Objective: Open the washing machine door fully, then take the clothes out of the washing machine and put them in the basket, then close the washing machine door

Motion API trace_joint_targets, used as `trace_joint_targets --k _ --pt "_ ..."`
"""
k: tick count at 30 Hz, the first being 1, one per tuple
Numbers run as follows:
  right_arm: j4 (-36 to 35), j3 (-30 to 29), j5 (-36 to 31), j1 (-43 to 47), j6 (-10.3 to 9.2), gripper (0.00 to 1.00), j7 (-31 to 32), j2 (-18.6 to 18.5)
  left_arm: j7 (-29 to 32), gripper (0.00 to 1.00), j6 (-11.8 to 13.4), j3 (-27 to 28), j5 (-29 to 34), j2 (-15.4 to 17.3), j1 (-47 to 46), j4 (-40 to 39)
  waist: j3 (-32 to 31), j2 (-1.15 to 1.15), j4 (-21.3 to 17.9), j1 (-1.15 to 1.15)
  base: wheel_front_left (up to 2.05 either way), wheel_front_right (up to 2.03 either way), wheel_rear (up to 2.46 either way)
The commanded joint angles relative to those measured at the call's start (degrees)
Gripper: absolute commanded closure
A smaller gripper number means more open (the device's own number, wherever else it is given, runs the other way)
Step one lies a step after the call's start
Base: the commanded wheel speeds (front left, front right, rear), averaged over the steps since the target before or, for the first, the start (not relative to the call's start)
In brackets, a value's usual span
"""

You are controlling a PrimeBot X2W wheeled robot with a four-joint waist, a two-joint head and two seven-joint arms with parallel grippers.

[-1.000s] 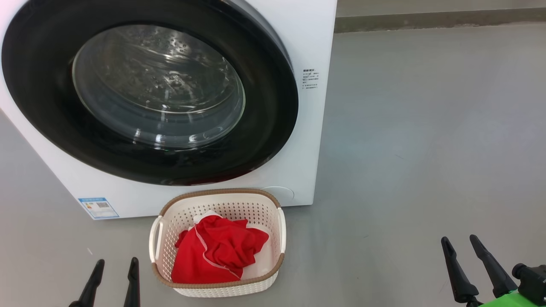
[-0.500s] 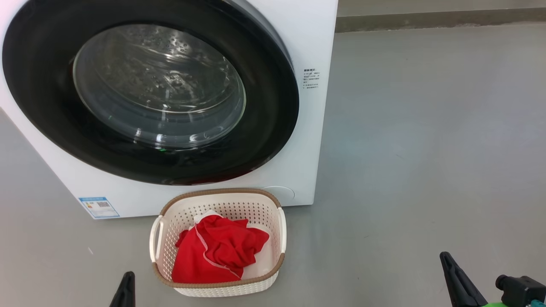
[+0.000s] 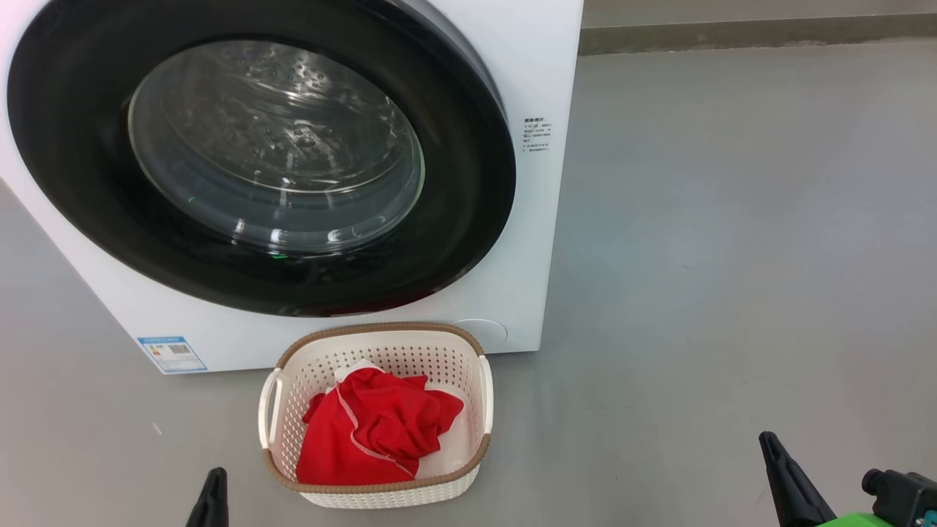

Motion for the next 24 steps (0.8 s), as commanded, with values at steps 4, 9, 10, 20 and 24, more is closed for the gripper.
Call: trace_joint_targets --k 4,9,10,20,24 --pt "-1.57 -0.89 2.61 -2.03 -0.04 1.0 0.59 -0.38 0.71 1.0 -0.07 0.33 -3.23 0.51 -1.7 -1.46 0.0 0.0 0.07 -0.01 0.0 0.0 0.0" --pt "-1.72 -1.24 5.06 -2.51 -0.05 1.0 1.41 -0.11 1.52 1.0 -0.08 0.37 -6.41 0.52 -2.1 -1.5 0.0 0.0 0.16 -0.01 0.0 0.0 0.0" --pt "-1.75 -1.31 5.56 -2.61 -0.05 1.0 1.57 -0.05 1.69 1.0 -0.09 0.37 -7.05 0.52 -2.18 -1.51 0.0 0.0 0.18 -0.01 0.0 0.0 0.0" --pt "-2.09 -2.1 10.99 -3.67 -0.07 1.0 3.4 0.57 3.49 1.0 -0.12 0.46 -14.08 0.53 -3.06 -1.61 0.0 0.0 0.38 -0.01 0.0 0.0 0.0" --pt "-2.21 -2.39 12.96 -4.06 -0.08 1.0 4.07 0.79 4.15 1.0 -0.13 0.5 -16.64 0.54 -3.39 -1.65 0.0 0.0 0.45 -0.01 0.0 0.0 0.0"
